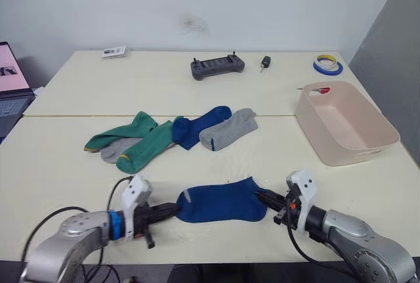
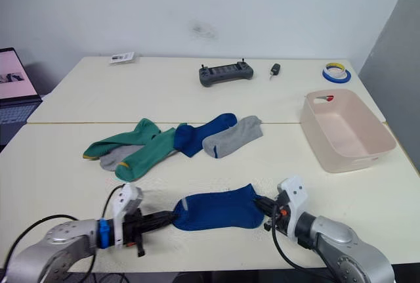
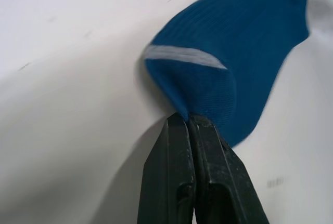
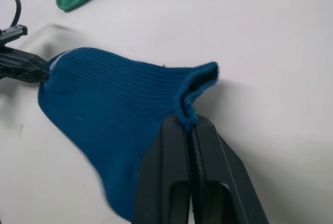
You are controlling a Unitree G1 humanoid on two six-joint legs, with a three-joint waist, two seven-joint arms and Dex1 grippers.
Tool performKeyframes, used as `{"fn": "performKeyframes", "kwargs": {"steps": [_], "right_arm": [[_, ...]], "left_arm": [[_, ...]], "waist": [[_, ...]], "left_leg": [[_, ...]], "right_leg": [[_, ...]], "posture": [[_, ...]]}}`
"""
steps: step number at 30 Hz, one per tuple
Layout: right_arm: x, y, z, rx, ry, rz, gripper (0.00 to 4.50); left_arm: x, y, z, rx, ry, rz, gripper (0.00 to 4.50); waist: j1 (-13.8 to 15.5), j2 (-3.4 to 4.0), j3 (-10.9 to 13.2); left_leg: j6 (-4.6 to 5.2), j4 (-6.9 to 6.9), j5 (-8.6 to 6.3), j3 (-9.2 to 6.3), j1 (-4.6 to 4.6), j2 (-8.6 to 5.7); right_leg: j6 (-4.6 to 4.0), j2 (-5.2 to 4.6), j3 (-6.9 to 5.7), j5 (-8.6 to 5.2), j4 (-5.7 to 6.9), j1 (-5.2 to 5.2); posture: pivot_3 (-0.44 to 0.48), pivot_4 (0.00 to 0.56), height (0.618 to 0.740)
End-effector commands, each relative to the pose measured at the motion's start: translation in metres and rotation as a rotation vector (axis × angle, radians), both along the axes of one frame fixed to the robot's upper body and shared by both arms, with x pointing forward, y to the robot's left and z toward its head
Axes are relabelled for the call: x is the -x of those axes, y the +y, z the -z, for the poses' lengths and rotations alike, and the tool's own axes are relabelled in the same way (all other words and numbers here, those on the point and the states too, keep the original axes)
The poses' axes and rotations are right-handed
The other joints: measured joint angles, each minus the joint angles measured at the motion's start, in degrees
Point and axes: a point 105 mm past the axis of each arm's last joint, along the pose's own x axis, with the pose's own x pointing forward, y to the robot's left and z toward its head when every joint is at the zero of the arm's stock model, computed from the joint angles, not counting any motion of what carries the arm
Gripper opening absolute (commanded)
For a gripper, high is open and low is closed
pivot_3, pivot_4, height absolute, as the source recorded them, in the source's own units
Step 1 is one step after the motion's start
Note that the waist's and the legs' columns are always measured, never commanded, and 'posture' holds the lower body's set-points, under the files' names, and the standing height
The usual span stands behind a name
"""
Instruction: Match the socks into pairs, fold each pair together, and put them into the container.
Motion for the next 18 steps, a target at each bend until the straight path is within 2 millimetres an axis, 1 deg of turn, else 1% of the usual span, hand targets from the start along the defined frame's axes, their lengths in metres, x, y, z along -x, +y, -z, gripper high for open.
{"fn": "performKeyframes", "kwargs": {"steps": [1, 4, 7, 10, 12, 15, 18], "right_arm": [[0.001, 0.009, -0.008, -0.011, -0.051, -0.03, 0.0], [-0.002, 0.013, 0.0, 0.007, -0.038, -0.023, 0.0], [-0.005, 0.01, 0.006, 0.023, -0.029, 0.001, 0.0], [-0.005, 0.007, 0.01, 0.041, -0.025, 0.009, 0.76], [-0.004, 0.005, 0.01, 0.045, -0.028, 0.01, 1.38], [-0.005, 0.0, 0.008, 0.055, -0.037, 0.019, 2.43], [-0.007, -0.006, 0.005, 0.062, -0.053, 0.026, 3.52]], "left_arm": [[0.0, 0.016, -0.002, -0.025, -0.003, -0.043, 0.03], [-0.002, 0.009, 0.001, -0.018, -0.019, -0.04, 0.03], [-0.004, 0.002, 0.001, -0.016, -0.036, -0.034, 0.03], [-0.003, 0.0, 0.002, 0.006, -0.031, -0.032, 0.0], [0.001, 0.004, 0.006, -0.016, -0.024, -0.015, 0.0], [-0.002, 0.015, 0.007, -0.059, -0.066, -0.039, 0.62], [-0.007, 0.025, 0.001, -0.067, -0.109, -0.069, 1.49]], "waist": [[0.2, 0.0, 0.0], [0.2, -0.01, 0.0], [0.3, -0.01, 0.0], [0.4, -0.02, 0.0], [0.4, -0.02, 0.0], [0.4, -0.01, 0.0], [0.4, 0.0, 0.0]], "left_leg": [[0.0, 0.0, 0.0, 0.01, 0.0, -0.02], [0.0, 0.01, 0.0, 0.01, -0.01, -0.03], [0.0, 0.01, 0.0, 0.01, -0.02, -0.04], [0.0, 0.02, 0.0, 0.02, -0.02, -0.06], [0.0, 0.02, 0.0, 0.03, -0.02, -0.06], [0.0, 0.01, 0.0, 0.03, -0.01, -0.05], [0.0, 0.01, 0.0, 0.01, 0.02, -0.04]], "right_leg": [[0.0, -0.02, 0.0, 0.0, -0.01, 0.01], [0.0, -0.03, -0.01, 0.0, -0.02, 0.01], [0.0, -0.05, -0.01, 0.0, -0.02, 0.01], [0.0, -0.07, -0.01, 0.0, -0.02, 0.03], [0.0, -0.07, -0.01, 0.0, -0.02, 0.03], [0.0, -0.07, -0.01, 0.0, -0.02, 0.02], [0.0, -0.06, -0.03, 0.0, -0.01, 0.04]], "posture": [[0.0, 0.15, 0.74], [0.0, 0.15, 0.74], [0.0, 0.15, 0.74], [0.0, 0.15, 0.74], [0.0, 0.15, 0.74], [0.0, 0.15, 0.74], [0.0, 0.15, 0.74]]}}
